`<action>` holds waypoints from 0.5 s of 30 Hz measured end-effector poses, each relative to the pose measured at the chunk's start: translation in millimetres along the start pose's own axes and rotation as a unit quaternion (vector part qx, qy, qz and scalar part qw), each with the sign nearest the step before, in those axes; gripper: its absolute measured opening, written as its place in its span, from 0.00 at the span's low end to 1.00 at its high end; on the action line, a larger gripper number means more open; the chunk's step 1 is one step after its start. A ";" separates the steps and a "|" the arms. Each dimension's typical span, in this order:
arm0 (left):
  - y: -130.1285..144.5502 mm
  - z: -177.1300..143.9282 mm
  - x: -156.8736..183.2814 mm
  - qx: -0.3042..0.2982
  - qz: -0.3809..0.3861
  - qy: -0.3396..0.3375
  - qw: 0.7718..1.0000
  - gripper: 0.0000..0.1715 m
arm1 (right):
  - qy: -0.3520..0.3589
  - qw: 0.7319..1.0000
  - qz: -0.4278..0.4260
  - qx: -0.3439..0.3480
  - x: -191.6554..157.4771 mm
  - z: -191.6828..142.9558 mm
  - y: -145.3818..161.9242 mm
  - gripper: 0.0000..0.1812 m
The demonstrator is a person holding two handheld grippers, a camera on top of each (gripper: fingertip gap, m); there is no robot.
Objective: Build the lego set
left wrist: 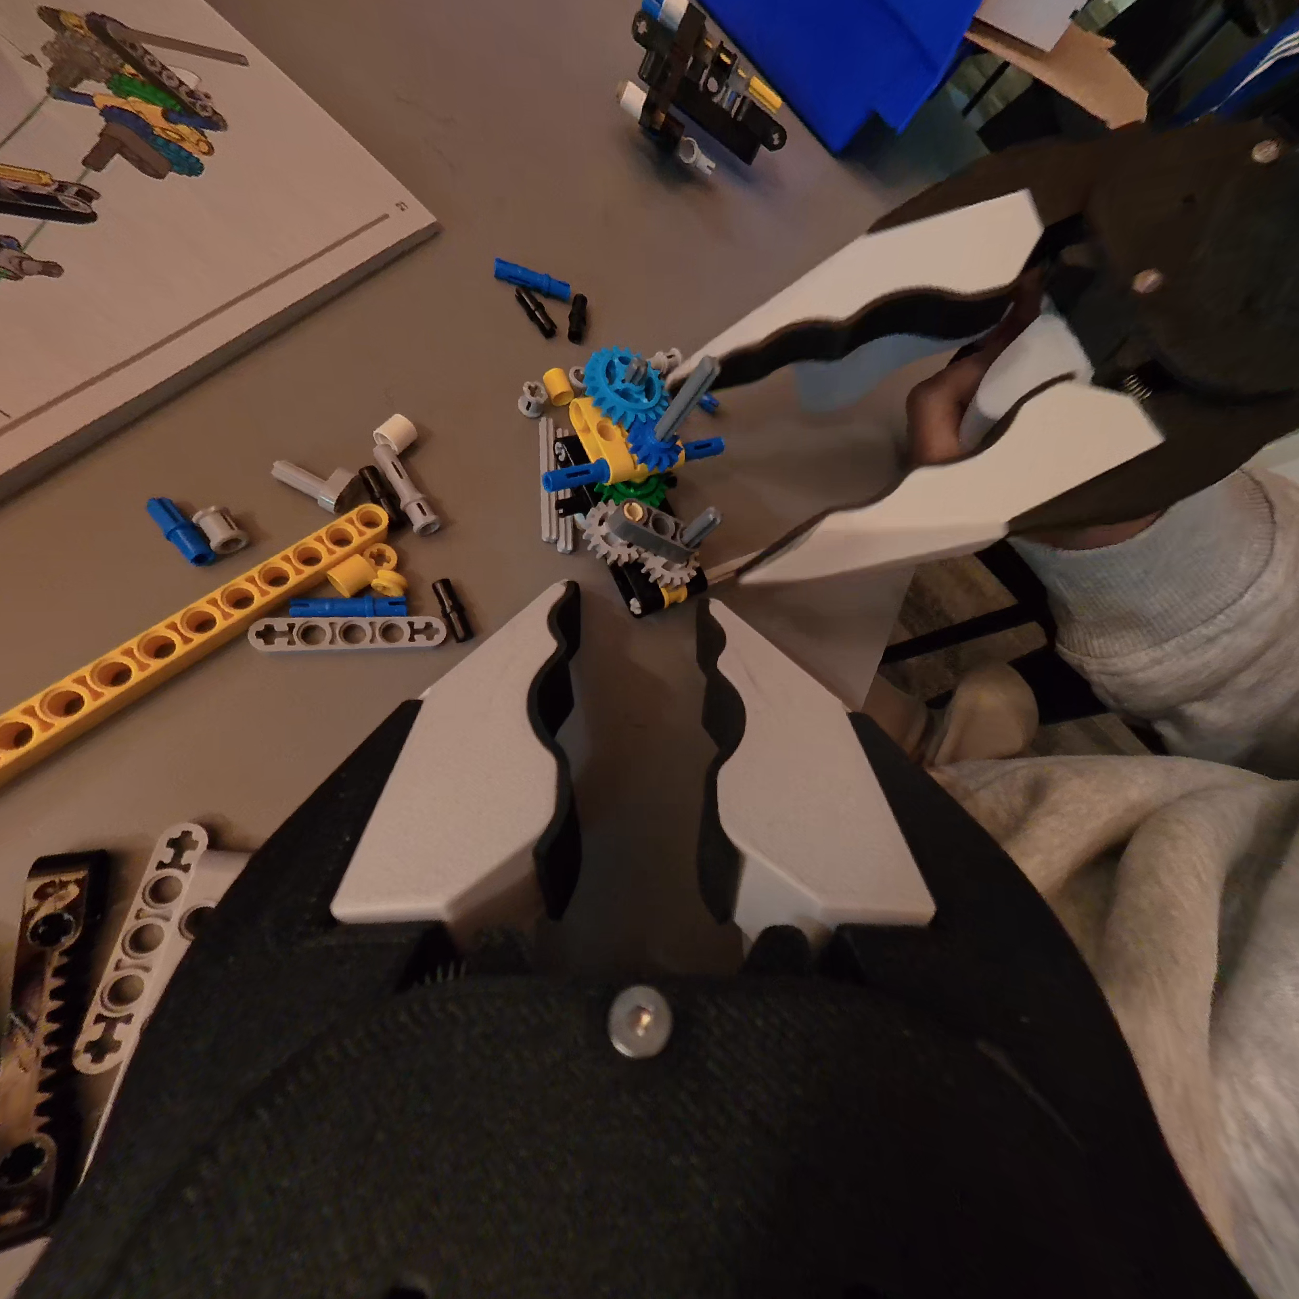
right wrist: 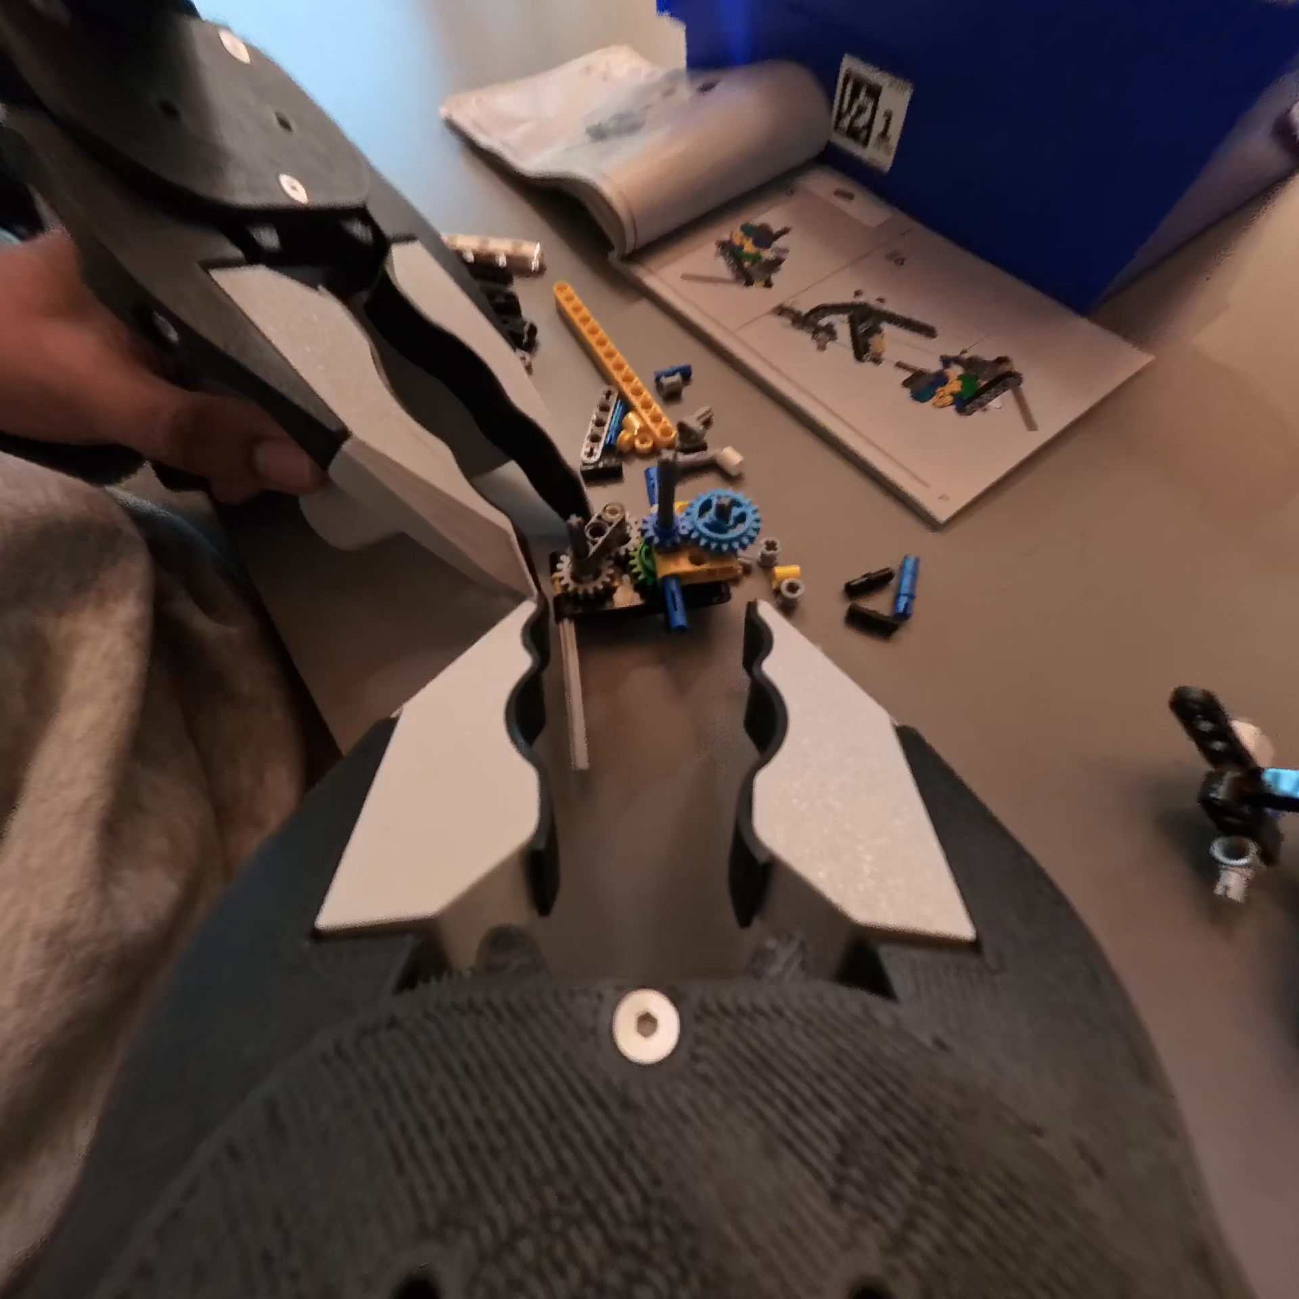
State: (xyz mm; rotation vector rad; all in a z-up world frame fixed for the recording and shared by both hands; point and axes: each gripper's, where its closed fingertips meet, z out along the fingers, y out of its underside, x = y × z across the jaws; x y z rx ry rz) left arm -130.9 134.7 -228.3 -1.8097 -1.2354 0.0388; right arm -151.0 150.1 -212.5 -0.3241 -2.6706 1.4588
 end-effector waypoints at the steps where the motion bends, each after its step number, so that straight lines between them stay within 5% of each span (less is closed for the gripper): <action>1: 0.0 0.0 0.0 0.000 0.000 0.000 1.000 0.18 | 0.001 1.000 0.002 0.013 1.2 -2.5 -3.5 0.30; 10: -3.6 -8.2 1.7 0.029 -0.011 0.011 0.999 0.23 | 0.023 0.990 0.037 0.137 18.1 -30.6 -32.7 0.30; 15: 3.9 -15.3 7.6 0.034 0.016 0.001 0.999 0.24 | 0.056 0.987 0.007 0.149 18.3 -38.7 -37.9 0.30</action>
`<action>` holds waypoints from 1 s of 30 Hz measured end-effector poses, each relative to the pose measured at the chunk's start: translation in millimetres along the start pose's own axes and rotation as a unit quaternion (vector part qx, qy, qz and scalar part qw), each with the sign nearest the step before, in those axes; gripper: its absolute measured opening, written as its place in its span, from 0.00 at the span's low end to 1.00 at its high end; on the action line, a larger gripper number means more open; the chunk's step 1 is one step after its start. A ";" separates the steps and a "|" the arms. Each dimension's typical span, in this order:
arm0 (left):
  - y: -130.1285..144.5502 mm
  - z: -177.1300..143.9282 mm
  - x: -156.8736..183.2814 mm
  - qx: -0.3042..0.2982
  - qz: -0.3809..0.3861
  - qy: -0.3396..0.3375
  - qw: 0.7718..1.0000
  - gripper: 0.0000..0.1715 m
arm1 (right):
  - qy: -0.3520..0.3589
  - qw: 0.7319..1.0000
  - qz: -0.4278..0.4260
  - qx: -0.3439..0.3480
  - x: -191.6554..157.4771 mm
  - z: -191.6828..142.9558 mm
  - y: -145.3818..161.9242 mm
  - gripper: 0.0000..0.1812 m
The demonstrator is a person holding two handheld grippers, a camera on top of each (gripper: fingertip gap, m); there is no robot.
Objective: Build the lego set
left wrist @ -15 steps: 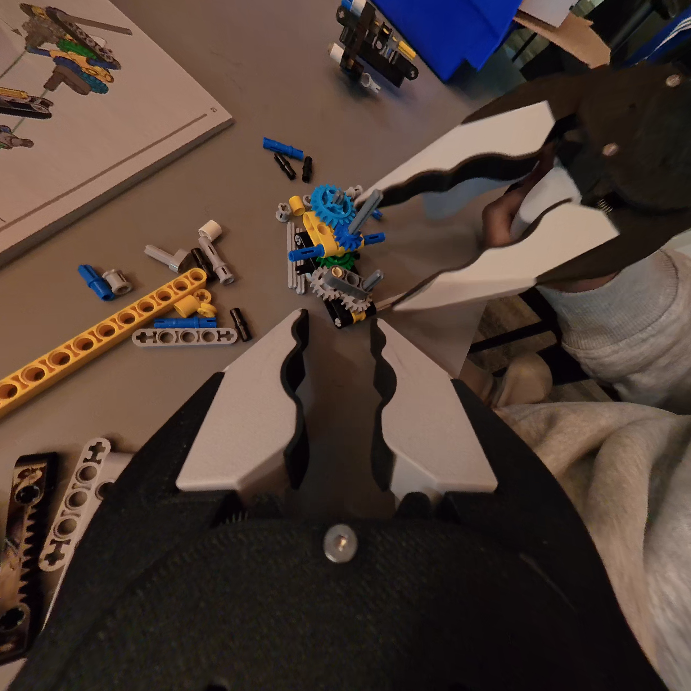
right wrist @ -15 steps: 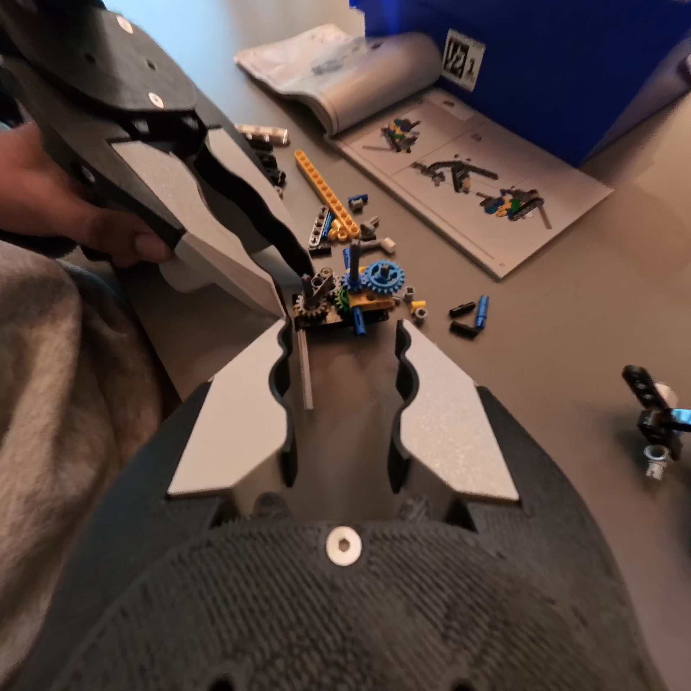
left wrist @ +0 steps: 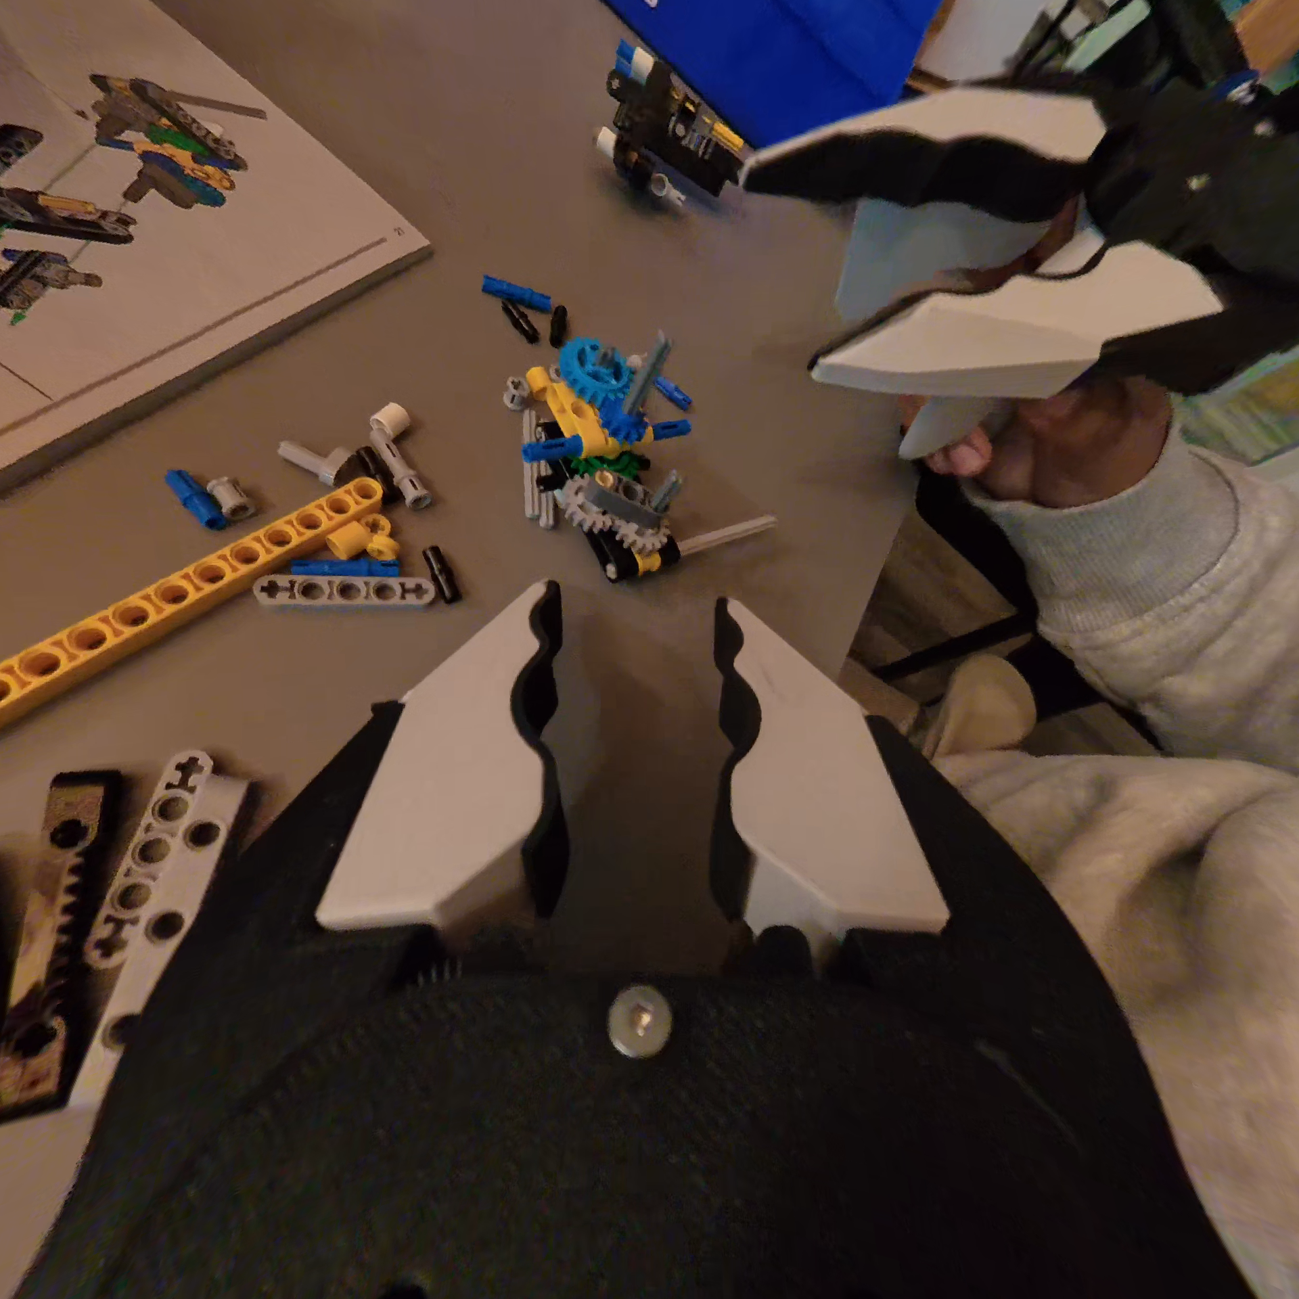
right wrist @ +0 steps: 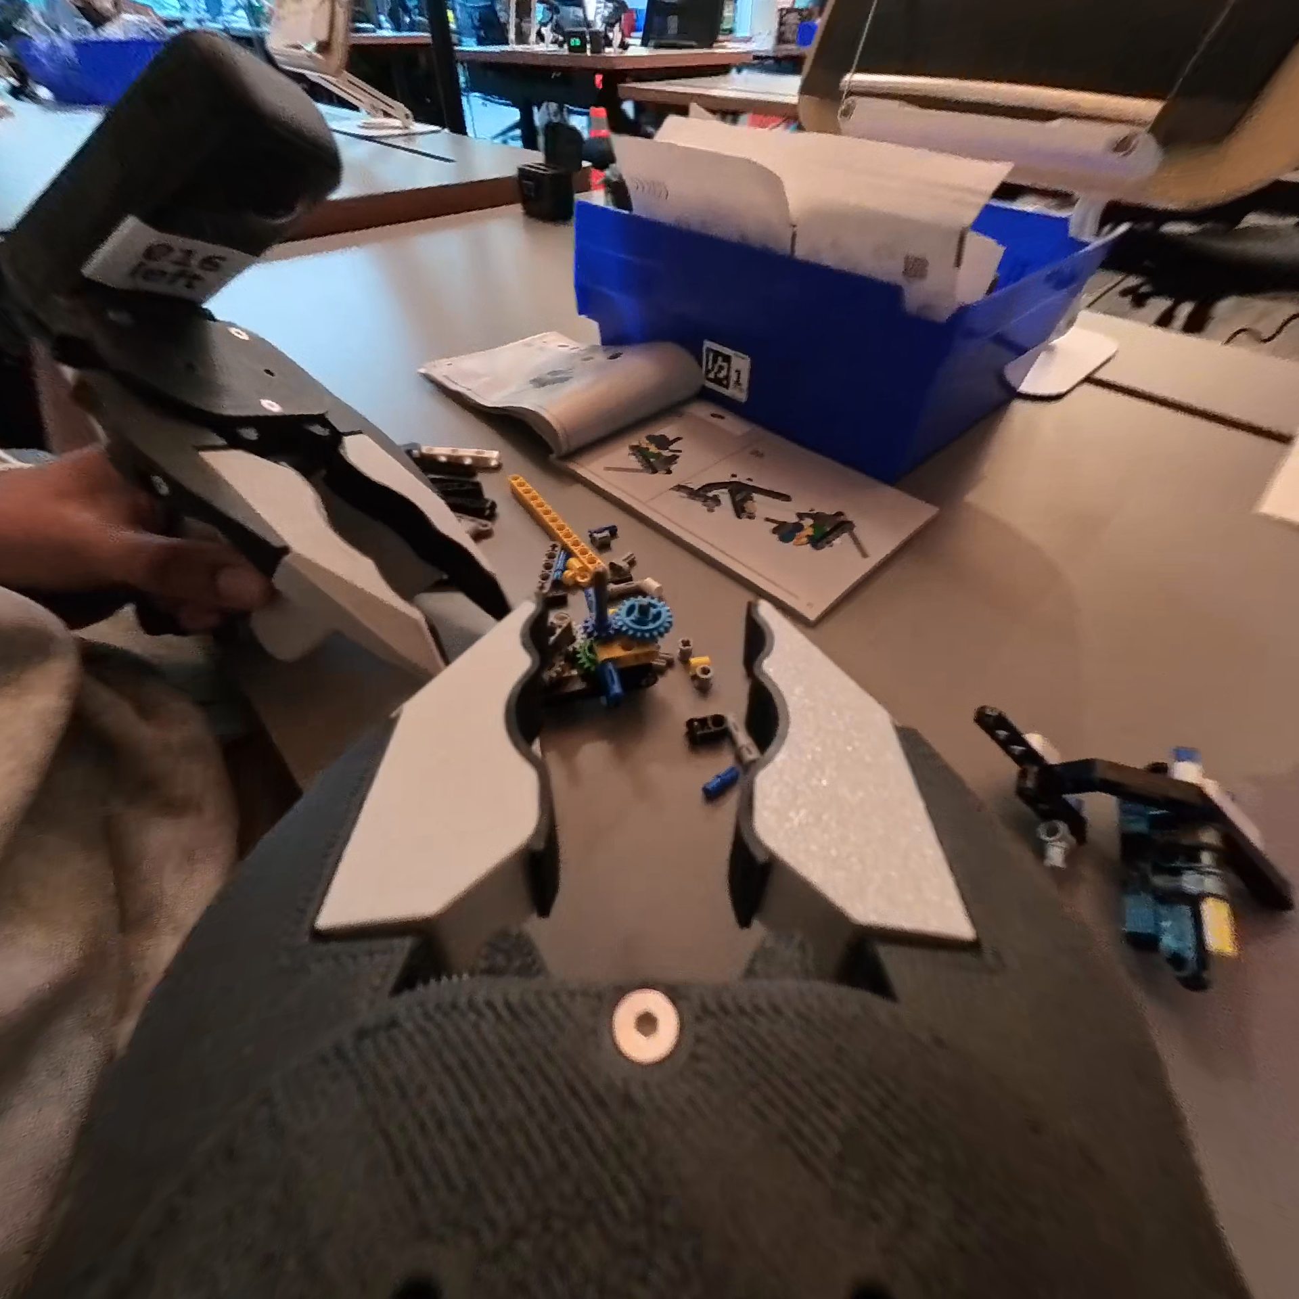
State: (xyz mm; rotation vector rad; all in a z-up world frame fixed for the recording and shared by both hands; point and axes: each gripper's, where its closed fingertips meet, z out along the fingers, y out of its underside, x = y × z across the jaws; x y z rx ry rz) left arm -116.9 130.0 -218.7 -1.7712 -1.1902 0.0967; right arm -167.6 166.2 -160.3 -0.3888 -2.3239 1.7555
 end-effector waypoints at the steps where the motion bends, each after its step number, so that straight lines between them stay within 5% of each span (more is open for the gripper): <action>1: 2.1 -0.8 1.4 -0.002 0.011 -0.006 1.000 0.25 | 0.012 1.000 -0.012 0.003 0.9 -1.9 -2.1 0.30; 8: -2.0 -10.6 10.9 0.022 0.084 -0.050 0.995 0.32 | 0.136 0.979 -0.129 0.078 10.5 -26.5 -34.6 0.32; 12: -4.1 -18.0 18.1 0.046 0.153 -0.069 0.985 0.43 | 0.212 0.954 -0.154 0.142 12.7 -45.5 -51.7 0.23; 24: -13.1 -11.2 0.0 0.042 0.130 -0.089 0.987 0.44 | 0.158 0.977 0.063 0.126 45.1 -34.1 -19.9 0.39; 30: -17.6 -10.9 -6.5 0.048 0.099 -0.078 0.991 0.36 | 0.154 0.979 0.044 0.129 51.8 -27.8 -23.0 0.17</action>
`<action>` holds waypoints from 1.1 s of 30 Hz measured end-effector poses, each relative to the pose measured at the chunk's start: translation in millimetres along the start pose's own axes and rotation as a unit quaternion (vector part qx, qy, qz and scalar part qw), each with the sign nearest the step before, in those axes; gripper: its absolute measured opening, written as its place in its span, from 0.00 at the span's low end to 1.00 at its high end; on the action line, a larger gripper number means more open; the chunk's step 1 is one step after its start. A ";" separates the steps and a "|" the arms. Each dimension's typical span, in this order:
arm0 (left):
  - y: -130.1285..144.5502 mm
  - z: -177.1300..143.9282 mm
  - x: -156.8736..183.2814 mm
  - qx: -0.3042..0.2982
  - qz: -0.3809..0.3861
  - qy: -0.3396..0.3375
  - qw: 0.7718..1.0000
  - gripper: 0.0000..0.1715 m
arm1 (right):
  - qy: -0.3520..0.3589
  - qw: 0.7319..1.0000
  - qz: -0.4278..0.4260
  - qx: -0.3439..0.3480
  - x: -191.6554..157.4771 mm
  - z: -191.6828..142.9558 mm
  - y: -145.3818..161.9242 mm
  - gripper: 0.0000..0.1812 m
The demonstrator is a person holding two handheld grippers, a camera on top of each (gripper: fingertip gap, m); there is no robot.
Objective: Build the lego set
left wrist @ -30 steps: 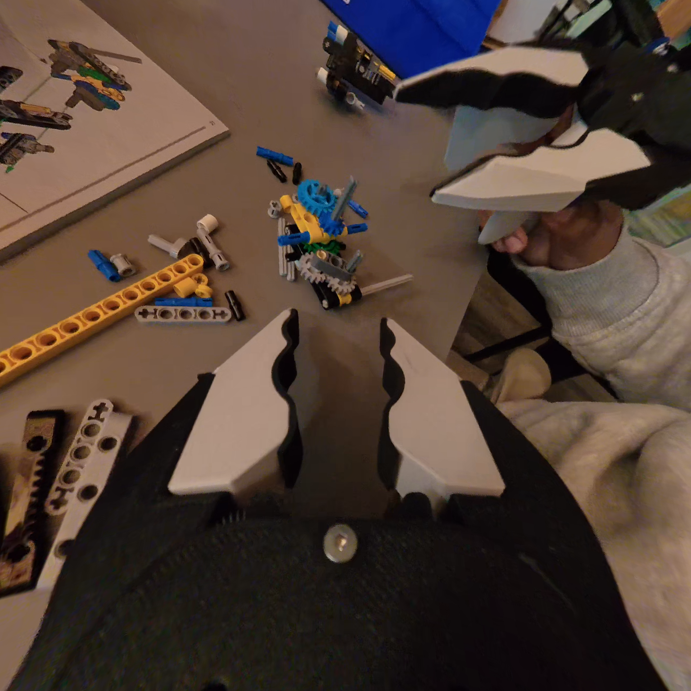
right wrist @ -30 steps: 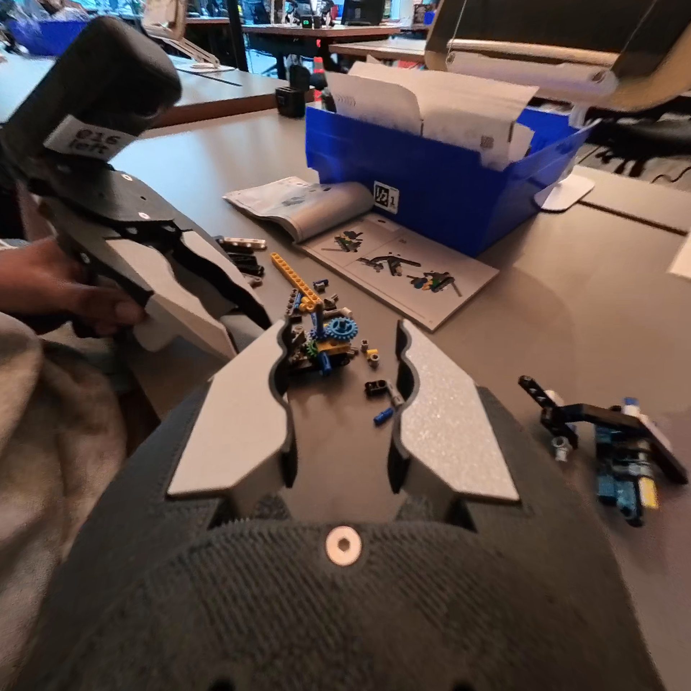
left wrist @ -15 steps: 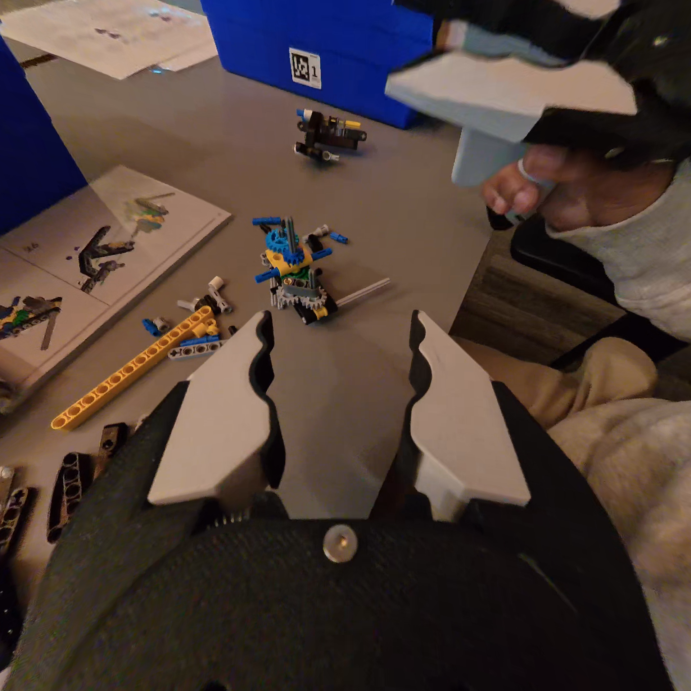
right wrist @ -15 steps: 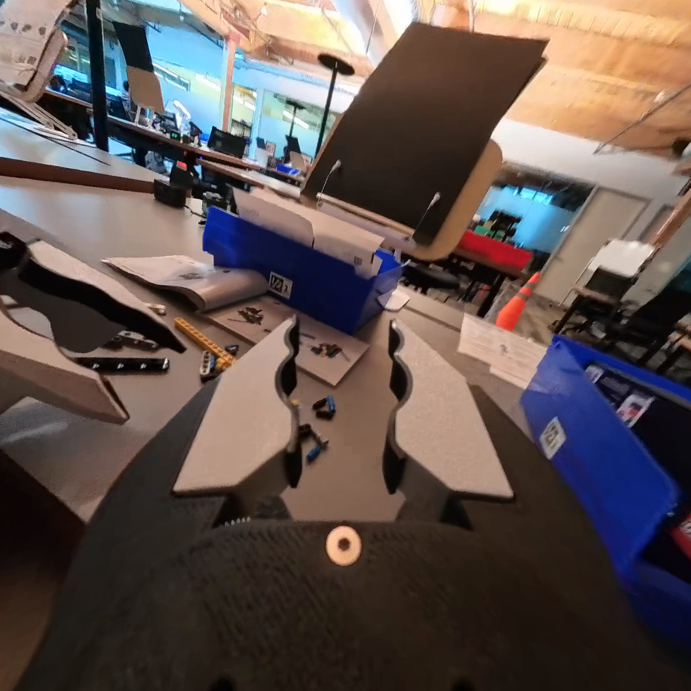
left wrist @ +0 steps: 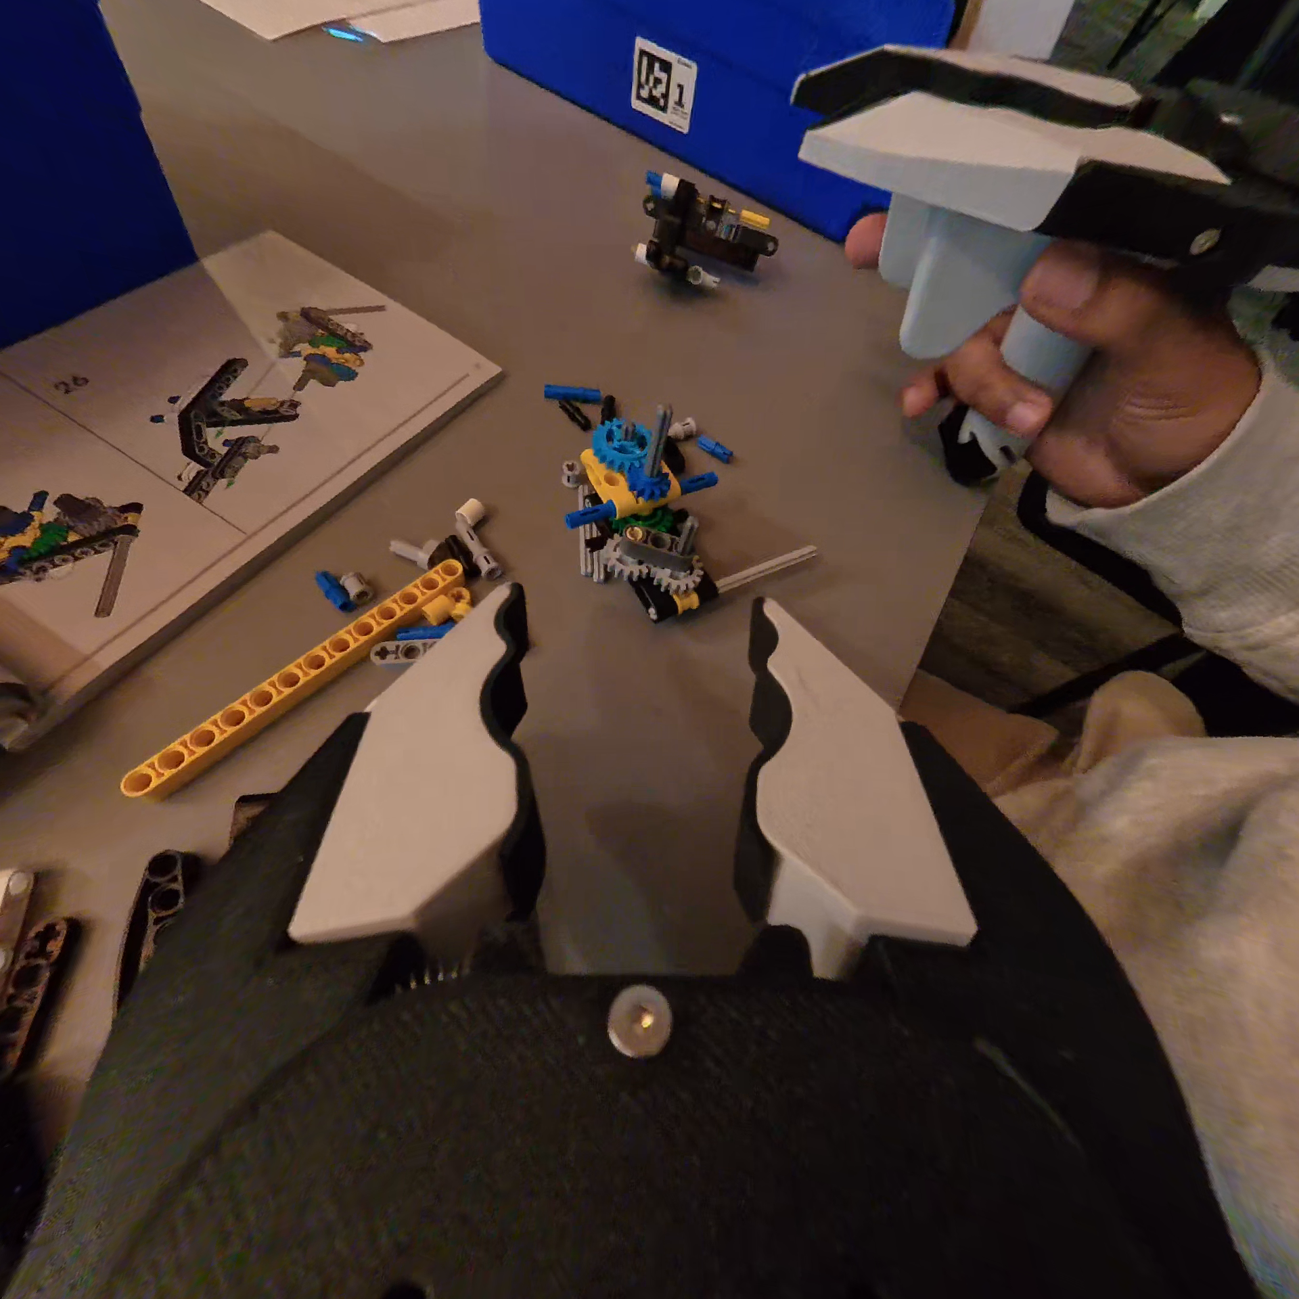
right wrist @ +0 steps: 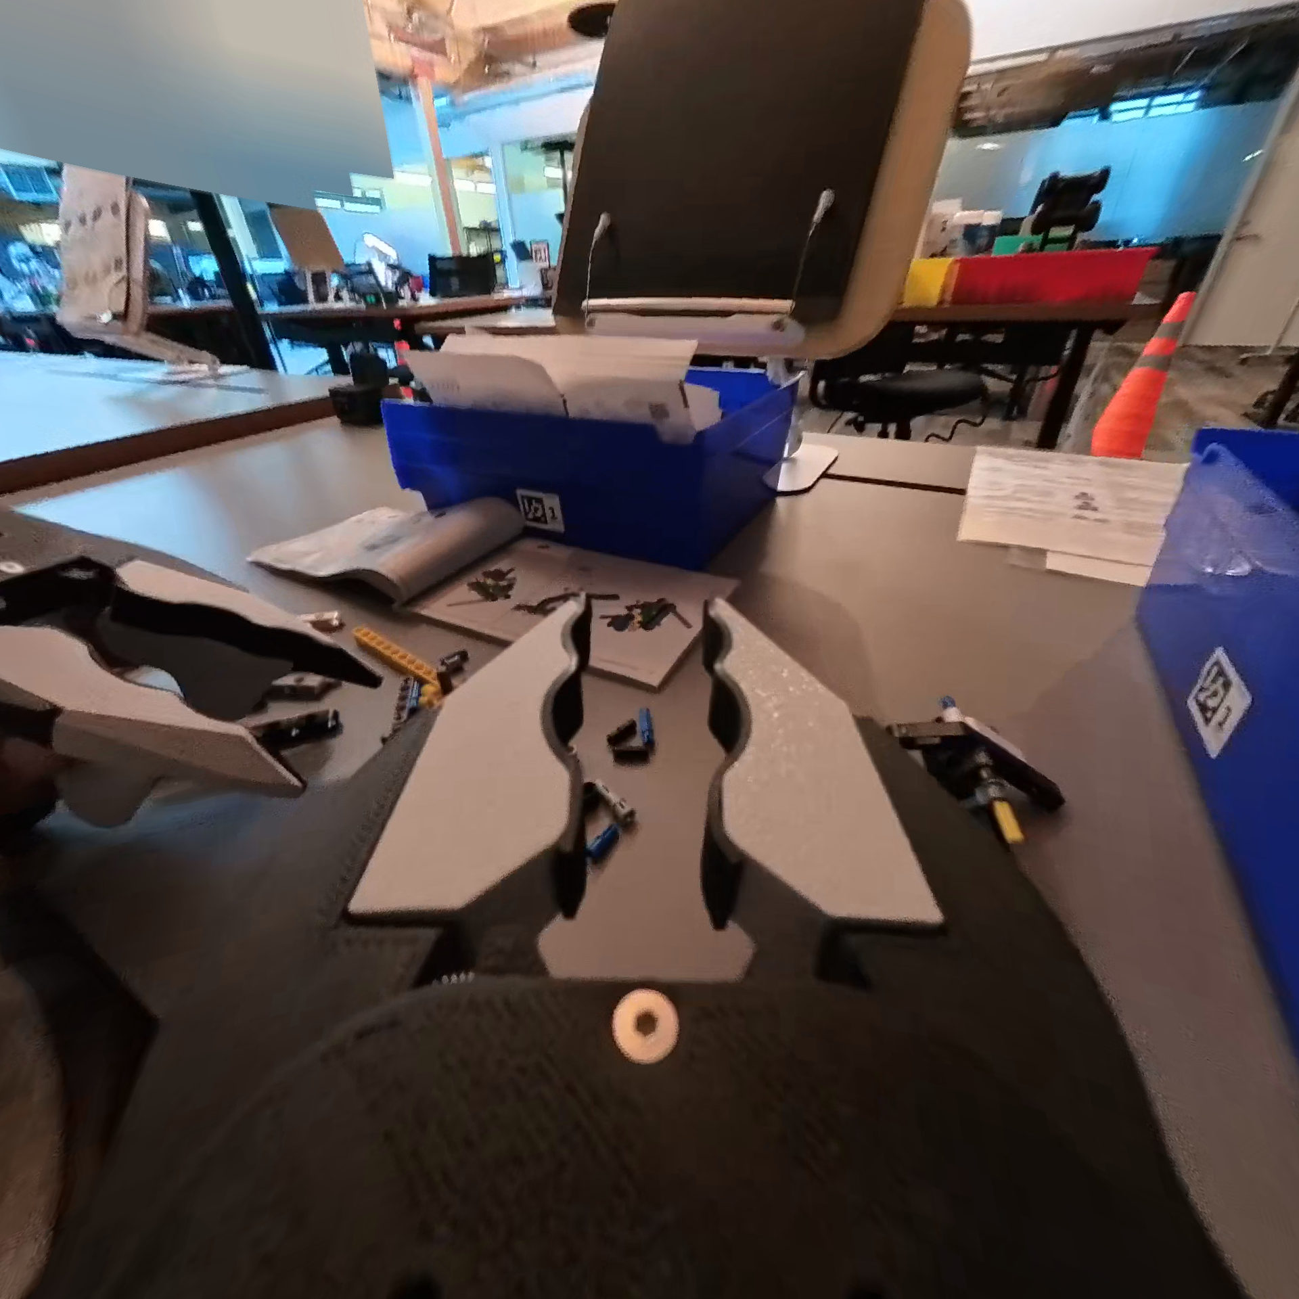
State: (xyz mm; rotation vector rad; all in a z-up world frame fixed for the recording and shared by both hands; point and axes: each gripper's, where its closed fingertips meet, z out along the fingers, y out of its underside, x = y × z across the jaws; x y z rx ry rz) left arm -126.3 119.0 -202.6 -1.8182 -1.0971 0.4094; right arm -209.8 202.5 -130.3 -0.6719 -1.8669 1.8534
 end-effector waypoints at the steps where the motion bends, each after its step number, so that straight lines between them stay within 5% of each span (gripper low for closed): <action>1: 1.4 1.3 0.4 -0.006 0.004 -0.002 1.000 0.36 | 0.002 1.000 -0.006 -0.010 -0.6 2.2 2.7 0.19; 3: 2.7 4.0 1.5 -0.014 0.016 -0.006 1.000 0.35 | 0.018 0.999 -0.022 -0.023 0.9 6.1 6.2 0.21; 8: -1.2 10.8 -7.6 -0.019 0.017 -0.019 0.999 0.21 | 0.062 0.997 -0.019 -0.037 15.5 17.5 9.3 0.10; 11: -7.4 8.8 -7.1 0.001 -0.006 0.004 1.000 0.00 | 0.082 0.996 0.006 -0.045 25.3 28.8 9.0 0.07; 14: -11.0 4.6 -13.8 0.018 -0.047 0.010 0.999 0.00 | 0.084 0.995 -0.010 -0.046 24.6 41.3 -0.4 0.01; 22: -19.4 -0.8 -45.8 0.045 -0.051 -0.062 0.996 0.00 | 0.106 0.994 0.022 -0.029 38.1 66.4 -8.5 0.10; 28: -23.7 4.8 -45.7 0.047 -0.035 -0.090 0.994 0.00 | 0.082 0.996 0.028 -0.026 39.2 48.7 4.5 0.04; 33: -19.6 10.2 -43.7 0.023 -0.001 -0.113 0.993 0.00 | 0.090 0.995 0.037 0.009 51.7 35.1 -11.2 0.08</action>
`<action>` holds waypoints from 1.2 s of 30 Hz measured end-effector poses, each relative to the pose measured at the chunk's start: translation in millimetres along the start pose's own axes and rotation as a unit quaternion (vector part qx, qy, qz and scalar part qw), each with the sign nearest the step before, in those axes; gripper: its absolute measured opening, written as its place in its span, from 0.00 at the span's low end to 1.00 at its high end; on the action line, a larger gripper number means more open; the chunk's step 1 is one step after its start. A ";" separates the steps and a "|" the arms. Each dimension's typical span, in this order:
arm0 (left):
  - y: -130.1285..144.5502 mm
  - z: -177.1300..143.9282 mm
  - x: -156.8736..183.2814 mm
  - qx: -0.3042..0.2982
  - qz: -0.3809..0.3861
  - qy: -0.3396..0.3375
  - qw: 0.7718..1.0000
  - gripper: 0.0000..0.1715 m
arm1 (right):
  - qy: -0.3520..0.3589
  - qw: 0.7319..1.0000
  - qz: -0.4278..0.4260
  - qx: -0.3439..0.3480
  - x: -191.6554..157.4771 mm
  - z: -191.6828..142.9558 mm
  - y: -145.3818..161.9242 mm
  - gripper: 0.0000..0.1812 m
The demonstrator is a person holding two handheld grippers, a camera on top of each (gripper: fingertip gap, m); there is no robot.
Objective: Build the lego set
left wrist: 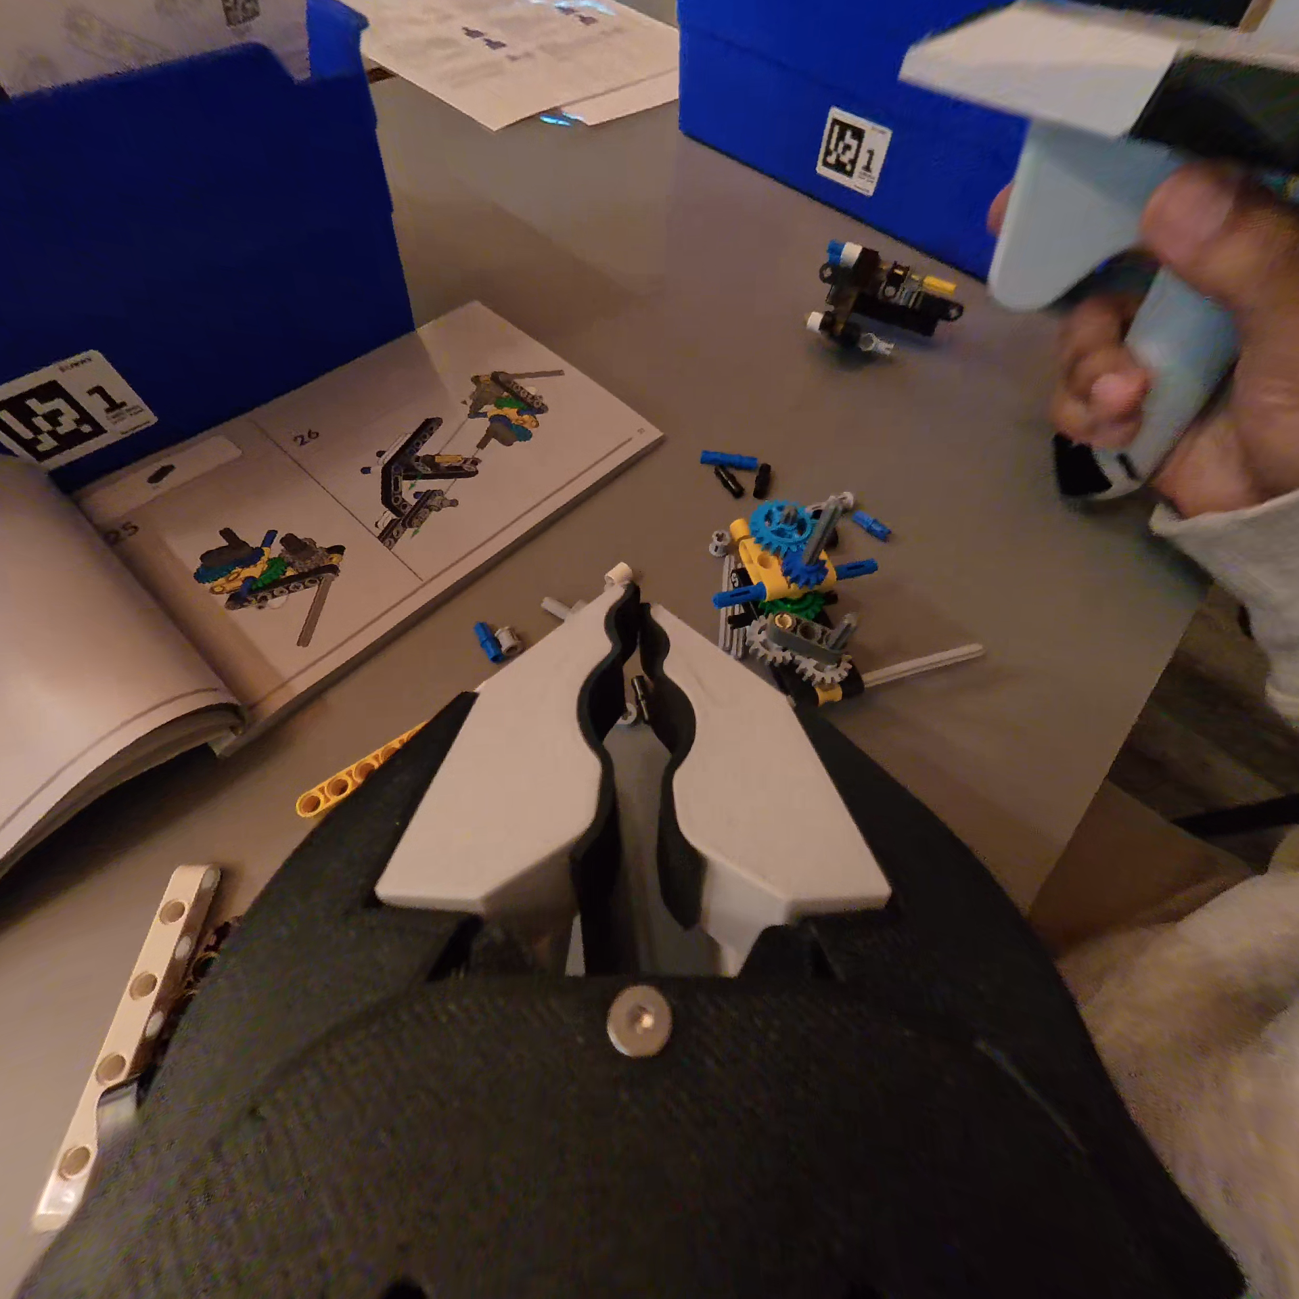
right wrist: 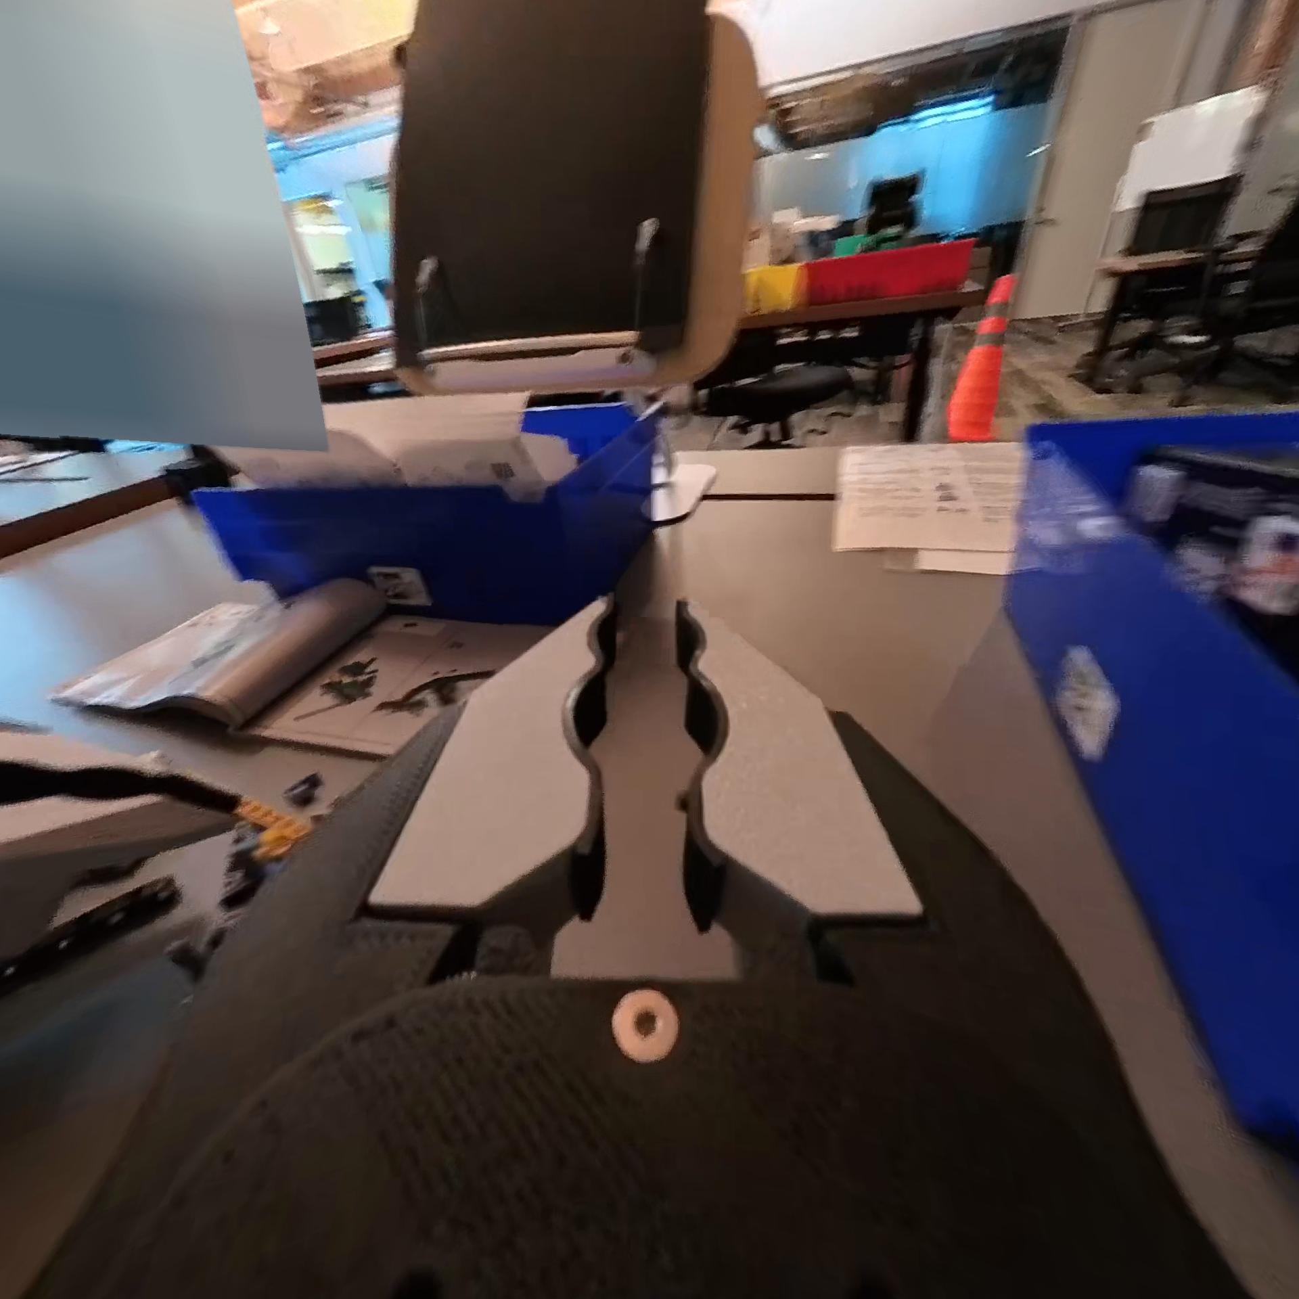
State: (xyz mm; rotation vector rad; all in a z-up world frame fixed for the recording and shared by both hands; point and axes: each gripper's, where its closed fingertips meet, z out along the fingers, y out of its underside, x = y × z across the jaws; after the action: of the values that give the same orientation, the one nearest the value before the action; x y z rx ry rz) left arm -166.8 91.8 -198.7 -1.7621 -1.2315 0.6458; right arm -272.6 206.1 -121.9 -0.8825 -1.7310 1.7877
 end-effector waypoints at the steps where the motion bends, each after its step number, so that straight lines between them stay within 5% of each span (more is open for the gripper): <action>1: -0.1 -0.2 1.3 0.001 0.009 -0.003 1.000 0.00 | 0.028 1.000 -0.004 0.008 13.0 -5.1 -5.2 0.08; 4: -1.4 -1.3 4.4 0.007 0.026 -0.005 1.000 0.00 | 0.130 0.991 -0.028 0.010 61.7 -27.1 -14.2 0.13; 8: -1.9 -1.8 4.2 0.010 0.013 0.007 1.000 0.00 | 0.184 0.977 -0.046 -0.098 95.1 -38.6 18.9 0.28; 12: -0.4 -0.3 4.4 0.003 0.011 0.010 1.000 0.00 | 0.164 0.969 -0.031 -0.185 94.3 -35.8 54.0 0.32; 22: 2.2 2.1 3.7 -0.008 -0.009 0.025 1.000 0.00 | 0.109 0.954 0.038 -0.277 86.0 -31.7 87.5 0.37; 27: 2.4 2.0 4.7 -0.009 -0.018 0.037 0.999 0.00 | 0.080 0.946 0.113 -0.294 84.6 -32.5 96.1 0.30; 36: 2.4 0.2 5.7 -0.006 -0.022 0.044 0.999 0.00 | 0.061 0.942 0.090 -0.317 75.6 -30.4 102.8 0.07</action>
State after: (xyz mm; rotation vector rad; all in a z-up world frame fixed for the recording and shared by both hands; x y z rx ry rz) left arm -163.7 96.8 -200.6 -1.7497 -1.2127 0.5300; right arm -291.7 275.0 -231.8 -1.4113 -2.2396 1.2316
